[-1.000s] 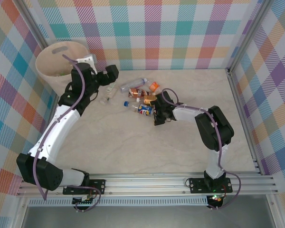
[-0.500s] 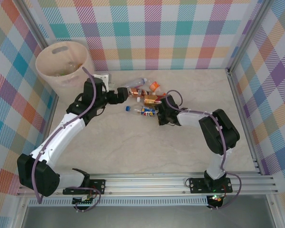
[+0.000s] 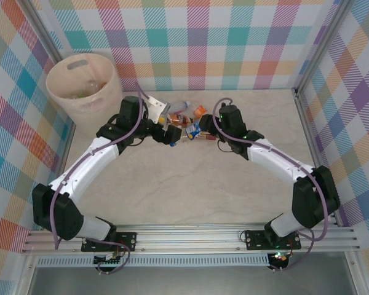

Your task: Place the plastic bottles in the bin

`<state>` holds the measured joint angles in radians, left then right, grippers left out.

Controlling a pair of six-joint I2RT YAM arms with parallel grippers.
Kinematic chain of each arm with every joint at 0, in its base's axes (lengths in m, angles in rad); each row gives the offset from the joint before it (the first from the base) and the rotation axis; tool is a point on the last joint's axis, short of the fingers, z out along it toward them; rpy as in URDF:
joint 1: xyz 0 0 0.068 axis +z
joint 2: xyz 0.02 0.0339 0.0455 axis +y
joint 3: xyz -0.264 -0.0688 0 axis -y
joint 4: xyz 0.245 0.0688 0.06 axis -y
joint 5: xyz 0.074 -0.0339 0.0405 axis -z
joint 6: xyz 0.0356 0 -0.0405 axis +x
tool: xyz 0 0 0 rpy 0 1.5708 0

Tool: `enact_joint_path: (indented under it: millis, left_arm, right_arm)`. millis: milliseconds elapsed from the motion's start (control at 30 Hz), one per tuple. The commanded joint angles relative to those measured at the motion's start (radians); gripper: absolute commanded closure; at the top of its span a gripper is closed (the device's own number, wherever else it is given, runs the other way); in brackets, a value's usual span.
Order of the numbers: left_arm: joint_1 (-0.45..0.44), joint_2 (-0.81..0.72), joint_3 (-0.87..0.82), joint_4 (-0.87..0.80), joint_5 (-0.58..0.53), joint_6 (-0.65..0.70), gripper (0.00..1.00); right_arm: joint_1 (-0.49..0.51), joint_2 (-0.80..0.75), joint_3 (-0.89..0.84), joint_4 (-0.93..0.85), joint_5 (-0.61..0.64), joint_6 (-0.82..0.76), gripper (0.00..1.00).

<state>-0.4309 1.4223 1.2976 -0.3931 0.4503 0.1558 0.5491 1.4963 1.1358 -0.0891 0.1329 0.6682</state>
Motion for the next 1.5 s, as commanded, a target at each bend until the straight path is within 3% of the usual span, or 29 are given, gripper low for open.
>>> enact_joint_path:
  millis: [0, 67, 233, 400, 800, 933, 1067, 1200, 1467]
  left_arm:
    - [-0.006, 0.046, 0.131, -0.138, 0.19, 0.162, 0.0]
    - [-0.006, 0.079, 0.181, -0.191, 0.245, 0.201, 0.0]
    - [-0.006, 0.115, 0.189, -0.107, 0.096, 0.157, 0.0]
    - [-0.019, 0.192, 0.269, -0.192, 0.093, 0.202, 0.0]
    - [-0.091, 0.25, 0.249, -0.119, -0.189, 0.289, 0.06]
    - [-0.065, 0.228, 0.222, -0.075, -0.126, 0.269, 0.08]
    - [-0.063, 0.249, 0.244, -0.119, -0.054, 0.275, 0.24]
    - [-0.032, 0.242, 0.225, -0.092, 0.052, 0.222, 0.3]
    - [0.029, 0.235, 0.191, -0.063, 0.139, 0.162, 0.37]
  right_arm:
    - [-0.004, -0.026, 0.086, -0.094, -0.092, -0.279, 0.42]
    - [-0.005, -0.032, 0.116, -0.106, -0.154, -0.317, 0.42]
    - [-0.003, -0.05, 0.166, -0.099, -0.282, -0.333, 0.42]
    - [-0.002, -0.044, 0.202, -0.083, -0.356, -0.306, 0.42]
    - [-0.001, -0.011, 0.277, -0.089, -0.463, -0.21, 0.41]
    - [0.0, -0.024, 0.271, -0.088, -0.46, -0.211, 0.41]
    - [-0.001, -0.025, 0.272, -0.082, -0.467, -0.189, 0.39]
    - [-0.002, -0.037, 0.246, -0.04, -0.498, -0.179, 0.34]
    - [-0.018, -0.1, 0.157, 0.088, -0.567, -0.209, 0.12]
